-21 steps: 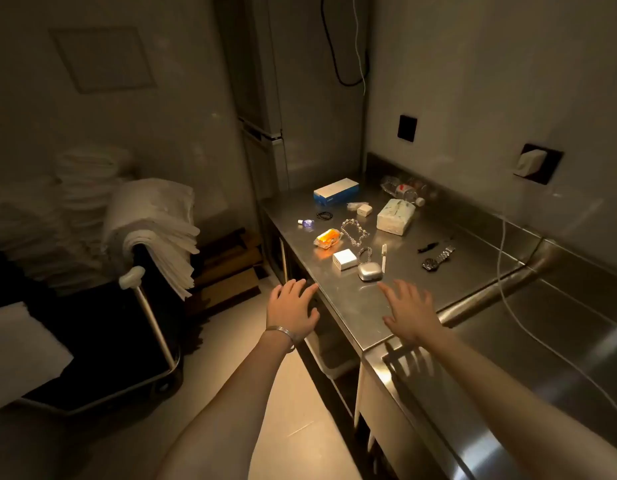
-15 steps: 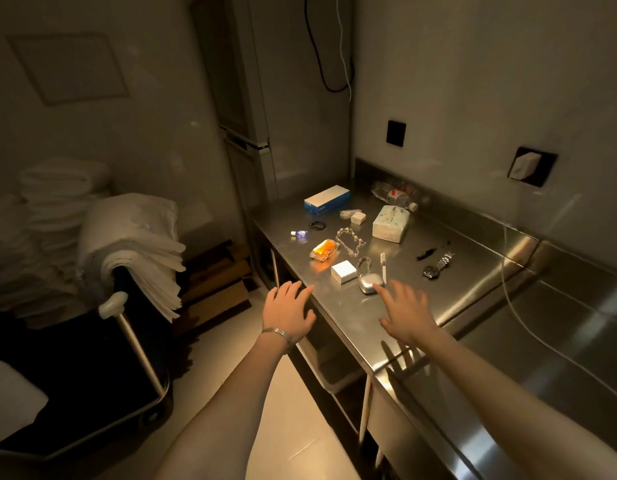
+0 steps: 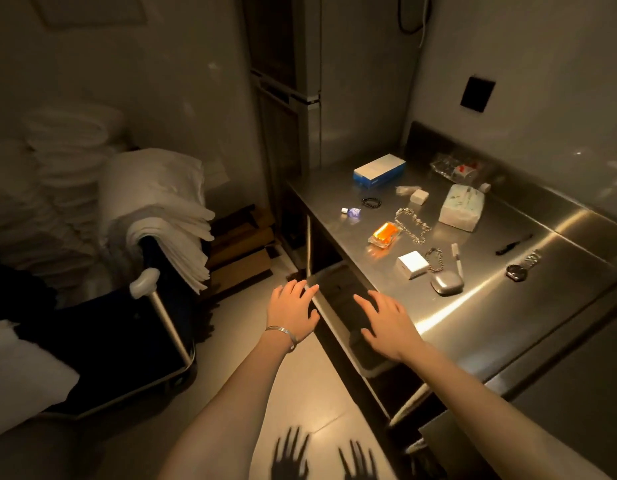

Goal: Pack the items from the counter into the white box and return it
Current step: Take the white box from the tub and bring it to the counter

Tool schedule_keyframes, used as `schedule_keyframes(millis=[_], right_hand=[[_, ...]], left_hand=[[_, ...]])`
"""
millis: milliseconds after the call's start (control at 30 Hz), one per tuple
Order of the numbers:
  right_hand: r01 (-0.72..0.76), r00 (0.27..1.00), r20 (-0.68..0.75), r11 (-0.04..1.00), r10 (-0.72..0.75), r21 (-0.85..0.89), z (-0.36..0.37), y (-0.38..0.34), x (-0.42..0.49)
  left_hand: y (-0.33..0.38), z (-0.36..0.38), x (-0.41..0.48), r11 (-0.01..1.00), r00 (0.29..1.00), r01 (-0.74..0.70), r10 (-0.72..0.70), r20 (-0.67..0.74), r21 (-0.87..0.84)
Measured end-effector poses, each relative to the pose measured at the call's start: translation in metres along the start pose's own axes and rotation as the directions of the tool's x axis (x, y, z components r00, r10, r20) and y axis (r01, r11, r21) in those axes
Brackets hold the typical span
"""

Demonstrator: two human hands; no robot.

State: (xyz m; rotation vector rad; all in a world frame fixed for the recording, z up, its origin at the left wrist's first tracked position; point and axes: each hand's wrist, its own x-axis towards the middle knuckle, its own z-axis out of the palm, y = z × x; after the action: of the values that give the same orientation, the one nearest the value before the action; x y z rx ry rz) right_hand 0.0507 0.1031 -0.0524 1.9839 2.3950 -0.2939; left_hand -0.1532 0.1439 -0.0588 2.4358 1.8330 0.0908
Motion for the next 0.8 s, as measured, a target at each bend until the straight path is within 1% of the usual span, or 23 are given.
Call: schedule_keyframes(millis=[167,400,600,800], right_hand=[[0.006,0.995,0.098,1.0,-0.005,-0.003,0.028,-0.007,0.035],[-0.016,0.99,0.139,0.999,0.01,0.038,0.042,-0.006,0.093],[-0.02,0.986,0.164,1.0,0.017,0.019,0.052,-0.012,0.134],[-0.131,0.976,0.182,0.991,0.123,0.033,0.062,-0.04,0.167]], left_hand=[[-0.031,0.023,0.019,0.999,0.997,0.033,-0.031,0.066,-0.022],[-0.053,0.033,0.072,0.998,0.993,0.048,-0.043,0.113,-0.048],[-0.069,0.04,0.115,0.998,0.994,-0.036,0.041,0.102,-0.05],[-0.119,0.047,0.151,0.99,0.979,-0.136,0.139,0.151,-0.031]])
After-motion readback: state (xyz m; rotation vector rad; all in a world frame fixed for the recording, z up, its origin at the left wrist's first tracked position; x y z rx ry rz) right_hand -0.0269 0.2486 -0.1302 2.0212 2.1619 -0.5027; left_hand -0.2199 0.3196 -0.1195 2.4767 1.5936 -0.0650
